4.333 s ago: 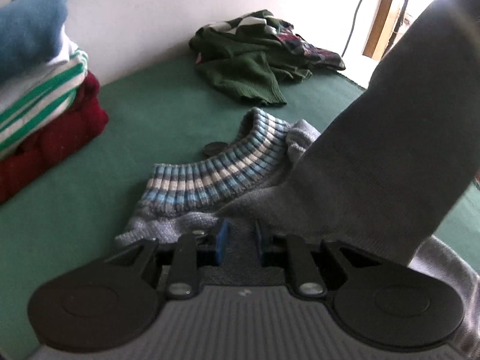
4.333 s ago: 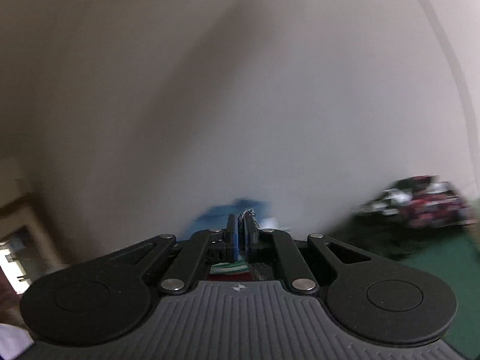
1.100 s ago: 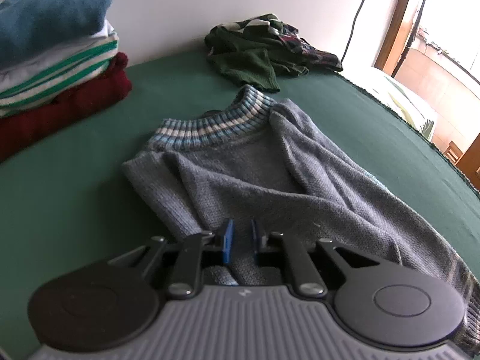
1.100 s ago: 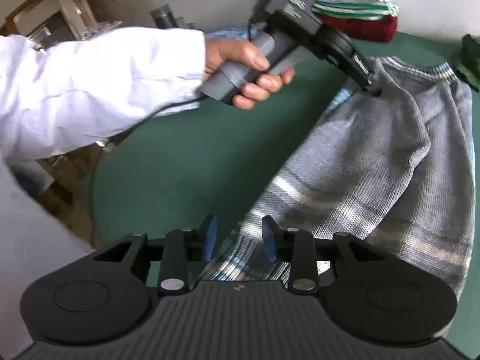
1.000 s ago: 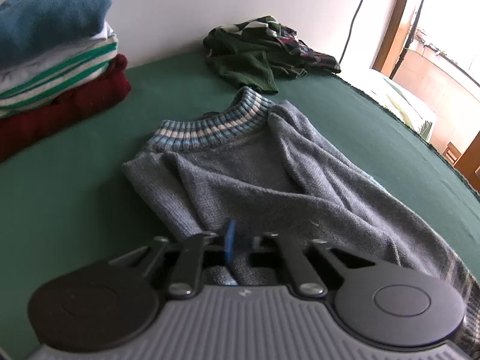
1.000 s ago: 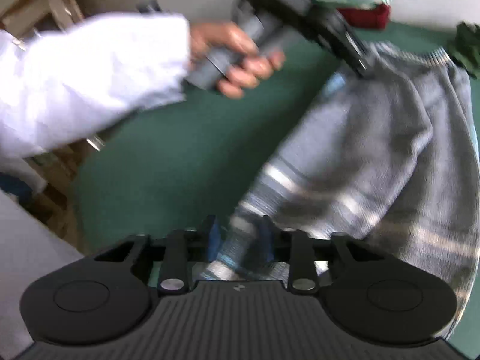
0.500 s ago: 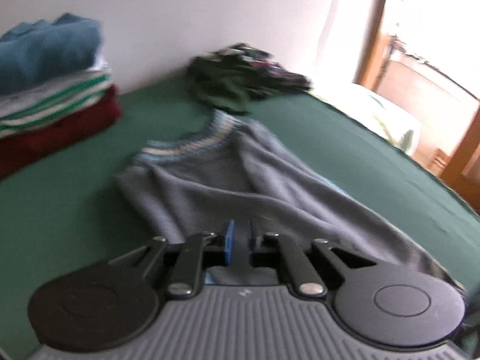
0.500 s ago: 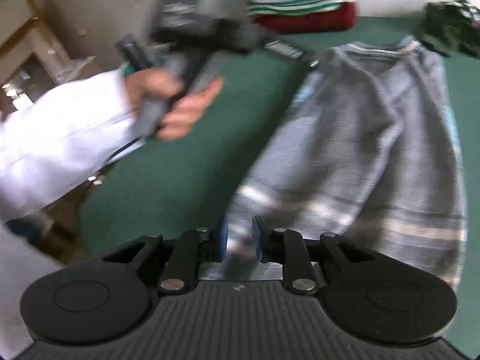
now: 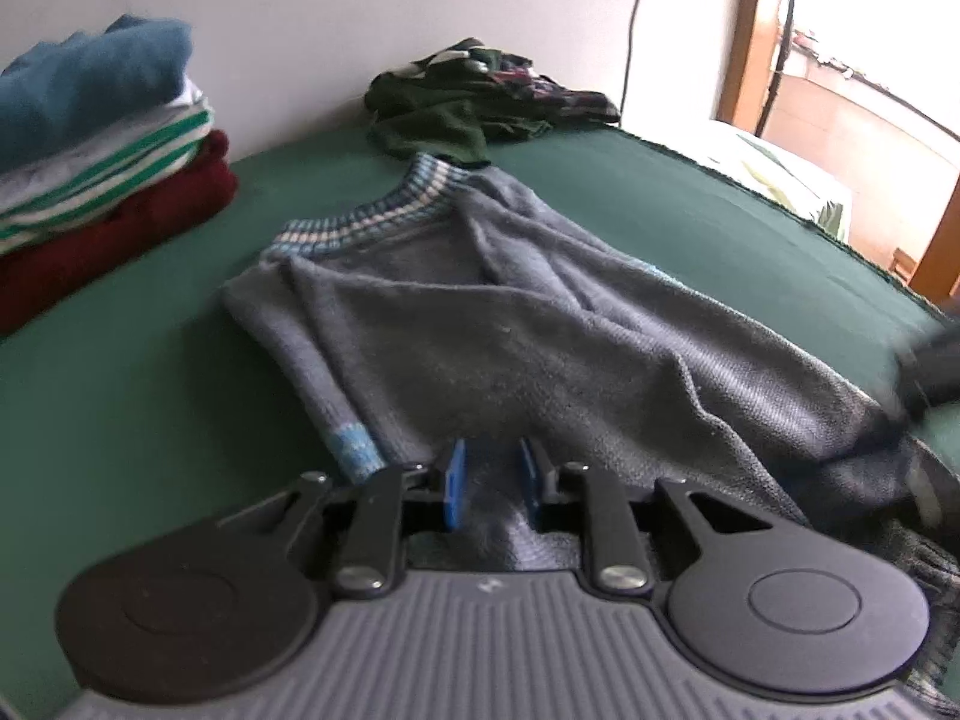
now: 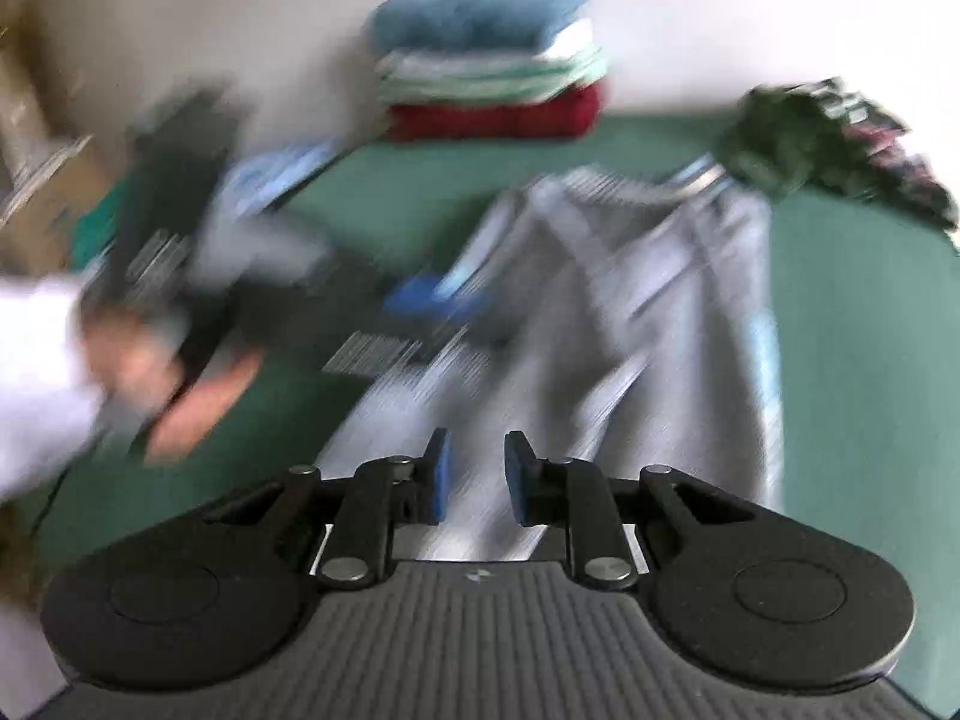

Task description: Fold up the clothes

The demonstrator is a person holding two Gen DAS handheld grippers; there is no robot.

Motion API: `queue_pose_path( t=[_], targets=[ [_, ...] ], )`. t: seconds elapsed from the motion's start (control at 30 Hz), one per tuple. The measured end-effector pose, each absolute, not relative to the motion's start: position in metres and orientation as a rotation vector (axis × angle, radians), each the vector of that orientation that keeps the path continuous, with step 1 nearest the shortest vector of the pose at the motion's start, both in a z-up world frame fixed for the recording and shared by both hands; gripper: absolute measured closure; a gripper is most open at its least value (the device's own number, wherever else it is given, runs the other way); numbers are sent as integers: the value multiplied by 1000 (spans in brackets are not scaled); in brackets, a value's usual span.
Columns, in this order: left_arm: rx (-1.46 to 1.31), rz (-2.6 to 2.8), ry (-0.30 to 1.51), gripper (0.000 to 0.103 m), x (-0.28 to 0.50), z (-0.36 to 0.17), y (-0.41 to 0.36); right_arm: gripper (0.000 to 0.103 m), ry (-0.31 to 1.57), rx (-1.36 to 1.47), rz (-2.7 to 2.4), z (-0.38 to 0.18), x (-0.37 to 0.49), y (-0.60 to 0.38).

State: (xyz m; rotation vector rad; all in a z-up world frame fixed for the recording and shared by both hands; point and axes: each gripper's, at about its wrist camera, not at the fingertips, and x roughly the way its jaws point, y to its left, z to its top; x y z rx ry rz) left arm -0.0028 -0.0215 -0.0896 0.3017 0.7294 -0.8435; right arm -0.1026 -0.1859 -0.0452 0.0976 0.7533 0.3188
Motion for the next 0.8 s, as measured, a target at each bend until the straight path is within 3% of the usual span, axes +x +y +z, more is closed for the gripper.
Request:
queue_pose_path(
  t=[0.2, 0.23, 0.3, 0.33, 0.5, 0.67, 0.7, 0.73, 0.8],
  targets=[
    [276, -821, 723, 76, -22, -86, -18, 84, 806, 344, 275, -73, -32, -216],
    [258, -827, 726, 75, -28, -84, -16, 103, 827, 375, 245, -81, -22, -222],
    [227, -845, 739, 71, -40, -82, -12, 99, 839, 496, 242, -79, -12, -234],
    [218, -860, 750, 70, -48, -83, -12, 88, 835, 553, 260, -75, -8, -238],
    [220, -882, 758, 58, -82, -89, -12, 83, 760, 505, 335, -51, 34, -215],
    [239, -873, 747, 47, -97, -91, -9, 86, 821, 439, 315, -71, 99, -186],
    [241, -872, 740, 45, -100, -92, -8, 90, 840, 417, 308, -76, 112, -181],
    [244, -870, 734, 45, -103, -92, -8, 101, 852, 365, 291, -79, 120, -173],
    [246, -866, 722, 42, -107, -93, -7, 101, 821, 279, 257, -77, 129, -161]
  ],
)
